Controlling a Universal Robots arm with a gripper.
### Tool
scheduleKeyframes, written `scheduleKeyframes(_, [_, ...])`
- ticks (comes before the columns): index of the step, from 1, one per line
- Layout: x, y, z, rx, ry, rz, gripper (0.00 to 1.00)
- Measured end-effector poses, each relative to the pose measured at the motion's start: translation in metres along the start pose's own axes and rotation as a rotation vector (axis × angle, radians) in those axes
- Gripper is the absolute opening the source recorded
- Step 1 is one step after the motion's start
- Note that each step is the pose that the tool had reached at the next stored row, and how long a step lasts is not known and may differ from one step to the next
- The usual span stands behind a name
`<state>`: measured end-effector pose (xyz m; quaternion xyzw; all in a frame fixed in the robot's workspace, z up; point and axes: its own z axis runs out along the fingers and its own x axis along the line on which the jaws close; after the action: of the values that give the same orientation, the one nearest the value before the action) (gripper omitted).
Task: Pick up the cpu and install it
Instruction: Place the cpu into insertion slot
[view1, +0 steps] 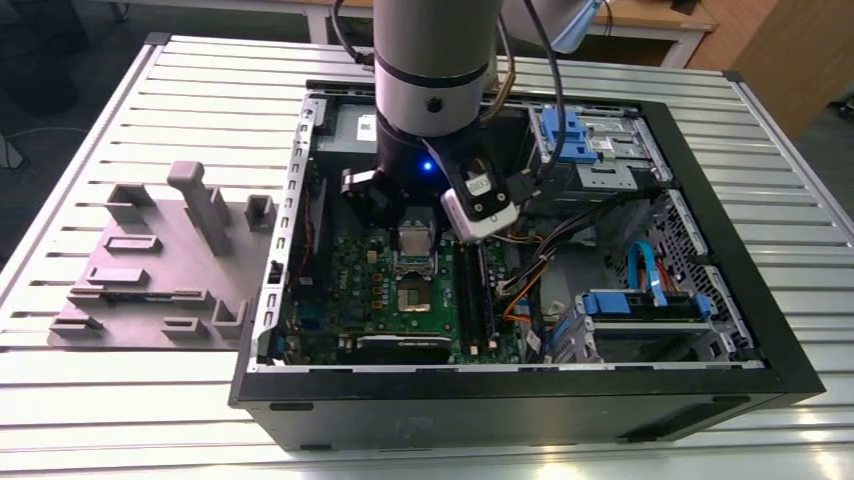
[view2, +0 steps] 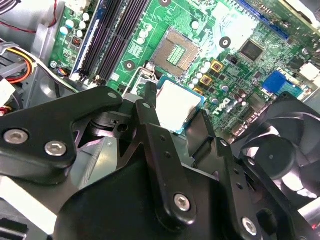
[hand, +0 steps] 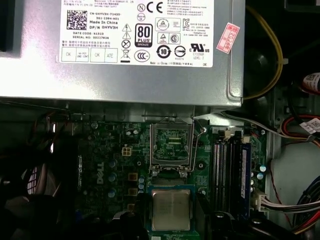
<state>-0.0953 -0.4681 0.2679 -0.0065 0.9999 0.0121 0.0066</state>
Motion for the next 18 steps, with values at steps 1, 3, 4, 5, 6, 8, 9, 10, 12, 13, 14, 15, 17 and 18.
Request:
scheduleKeyframes(1, [0.0000, 0.0000, 0.0017, 0.0010, 0.0000, 0.000, 0.47])
scheduleKeyframes(3, [0.0001, -0.0001, 0.0044, 0.0032, -0.0003, 0.000, 0.47])
scheduleKeyframes(4, [0.0001, -0.0001, 0.0052, 0.0042, -0.0009, 0.000, 0.47])
scheduleKeyframes(5, [0.0001, -0.0001, 0.0057, 0.0049, -0.0011, 0.000, 0.47])
scheduleKeyframes(6, [0.0002, -0.0002, 0.0062, 0.0057, -0.0013, 0.000, 0.47])
scheduleKeyframes(8, [0.0002, -0.0002, 0.0076, 0.0088, -0.0015, 0.000, 0.47])
scheduleKeyframes(9, [0.0002, -0.0003, 0.0084, 0.0116, -0.0015, 0.000, 0.47])
scheduleKeyframes(10, [0.0002, -0.0003, 0.0093, 0.0137, -0.0015, 0.000, 0.47])
scheduleKeyframes(12, [0.0002, -0.0005, 0.0115, 0.0162, -0.0014, 0.000, 0.47])
scheduleKeyframes(13, [0.0003, -0.0007, 0.0130, 0.0167, -0.0015, 0.000, 0.47])
scheduleKeyframes(14, [0.0004, -0.0010, 0.0144, 0.0169, -0.0016, 0.000, 0.47])
scheduleKeyframes(15, [0.0004, -0.0013, 0.0156, 0.0173, -0.0016, 0.000, 0.47])
scheduleKeyframes(17, [0.0003, -0.0020, 0.0171, 0.0177, -0.0016, 0.000, 0.47])
scheduleKeyframes(18, [0.0004, -0.0023, 0.0176, 0.0175, -0.0017, 0.000, 0.47])
